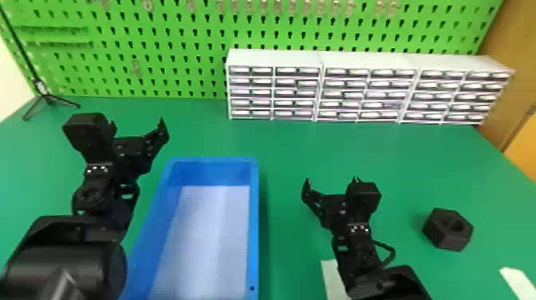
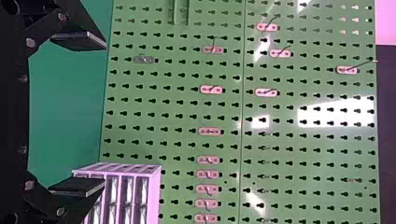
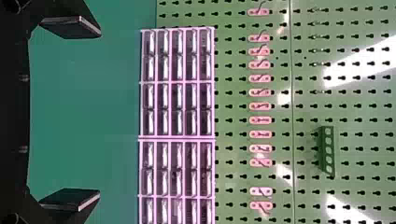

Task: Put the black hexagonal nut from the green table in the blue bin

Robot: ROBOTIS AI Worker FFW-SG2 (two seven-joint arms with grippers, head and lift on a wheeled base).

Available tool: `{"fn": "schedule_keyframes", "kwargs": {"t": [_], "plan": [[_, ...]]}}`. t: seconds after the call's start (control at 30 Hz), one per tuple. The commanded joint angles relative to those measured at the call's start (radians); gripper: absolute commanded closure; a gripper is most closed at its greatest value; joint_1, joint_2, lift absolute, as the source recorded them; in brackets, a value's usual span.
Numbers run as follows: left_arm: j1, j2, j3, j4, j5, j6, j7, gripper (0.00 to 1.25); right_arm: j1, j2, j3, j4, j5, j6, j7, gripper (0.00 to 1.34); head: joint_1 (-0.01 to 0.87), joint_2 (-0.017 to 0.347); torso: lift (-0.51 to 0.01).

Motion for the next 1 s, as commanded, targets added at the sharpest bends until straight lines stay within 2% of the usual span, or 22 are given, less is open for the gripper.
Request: {"fn": "schedule_keyframes", "kwargs": {"t": [0.0,0.67,0.8,0.97], "plan": [[-0.001,0.000,0.000,0.000,0.000,0.000,0.000,0.24,-0.001,0.001,0.004,0.000,0.000,0.001,0.000,0.10,0.686,0.028,-0.096],[-0.001,0.000,0.002,0.000,0.000,0.000,0.000,0.24,-0.001,0.001,0.002,0.000,-0.018,0.010,0.000,0.10,0.686,0.028,-0.096],[0.001,0.000,0.003,0.000,0.000,0.000,0.000,0.24,-0.003,-0.003,-0.007,-0.001,-0.026,0.010,0.000,0.10,0.686,0.028,-0.096],[0.004,0.000,0.006,-0.002,0.001,0.000,0.000,0.24,0.000,-0.021,-0.030,-0.028,-0.032,0.041,0.000,0.10,0.686,0.028,-0.096]]}}
